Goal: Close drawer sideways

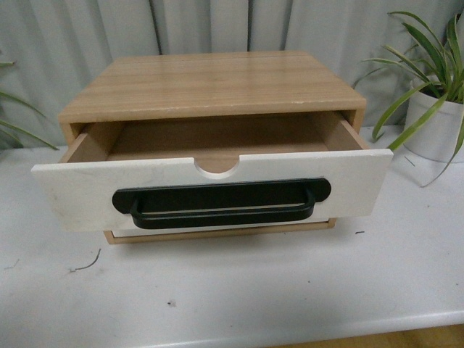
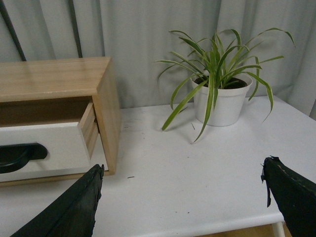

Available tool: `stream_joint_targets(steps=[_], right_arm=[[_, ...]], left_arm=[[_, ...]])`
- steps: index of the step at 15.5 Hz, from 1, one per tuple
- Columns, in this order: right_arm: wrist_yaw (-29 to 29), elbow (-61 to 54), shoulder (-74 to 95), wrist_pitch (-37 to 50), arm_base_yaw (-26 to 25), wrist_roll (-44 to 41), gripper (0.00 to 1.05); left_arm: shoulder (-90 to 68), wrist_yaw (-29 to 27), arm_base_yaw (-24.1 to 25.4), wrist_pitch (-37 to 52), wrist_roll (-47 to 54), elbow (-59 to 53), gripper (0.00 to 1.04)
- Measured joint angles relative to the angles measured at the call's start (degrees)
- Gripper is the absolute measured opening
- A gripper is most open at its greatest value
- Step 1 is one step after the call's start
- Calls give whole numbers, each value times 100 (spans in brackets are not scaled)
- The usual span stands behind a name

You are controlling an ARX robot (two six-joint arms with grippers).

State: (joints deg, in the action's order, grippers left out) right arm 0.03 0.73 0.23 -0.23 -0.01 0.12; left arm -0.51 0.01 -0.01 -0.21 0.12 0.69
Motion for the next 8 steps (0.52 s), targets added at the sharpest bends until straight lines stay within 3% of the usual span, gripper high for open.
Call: stream_joint_targets(steps=[6,7,8], right_arm=[[28,4,13,-66,4,31,98],[531,385,562,-1064,232,612,98],[553,828,1445,-1482,424,1263,98]], left_arm=[[-2,-17,-2,-15,0,0,98],[-262,-787,-417,-470,-256,129,98],[-737,-1550,-1156,-352,-166,245,98]])
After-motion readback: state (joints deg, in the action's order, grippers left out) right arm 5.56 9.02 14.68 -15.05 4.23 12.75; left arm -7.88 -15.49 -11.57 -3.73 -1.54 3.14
